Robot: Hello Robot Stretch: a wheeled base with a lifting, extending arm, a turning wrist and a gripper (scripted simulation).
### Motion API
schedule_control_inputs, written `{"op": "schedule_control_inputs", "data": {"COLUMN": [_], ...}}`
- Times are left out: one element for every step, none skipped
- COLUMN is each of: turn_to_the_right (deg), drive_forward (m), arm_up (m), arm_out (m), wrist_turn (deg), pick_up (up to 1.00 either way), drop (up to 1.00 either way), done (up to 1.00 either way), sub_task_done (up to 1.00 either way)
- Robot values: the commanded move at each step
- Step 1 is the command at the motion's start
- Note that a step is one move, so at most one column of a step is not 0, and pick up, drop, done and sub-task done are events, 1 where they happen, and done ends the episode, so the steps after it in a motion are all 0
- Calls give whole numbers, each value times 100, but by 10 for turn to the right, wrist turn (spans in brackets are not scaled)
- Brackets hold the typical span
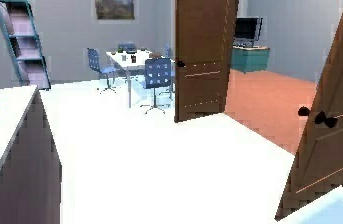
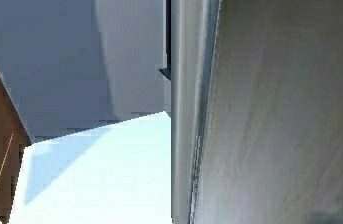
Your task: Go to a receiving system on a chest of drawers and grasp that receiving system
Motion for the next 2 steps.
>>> {"op": "schedule_control_inputs", "data": {"turn_to_the_right": [180, 0], "drive_forward": [0, 100], "arm_up": [0, 0], "arm_out": [0, 0], "wrist_turn": [0, 0], "pick_up": [0, 0], "drop": [0, 0], "done": [0, 0], "sub_task_done": [0, 0]}}
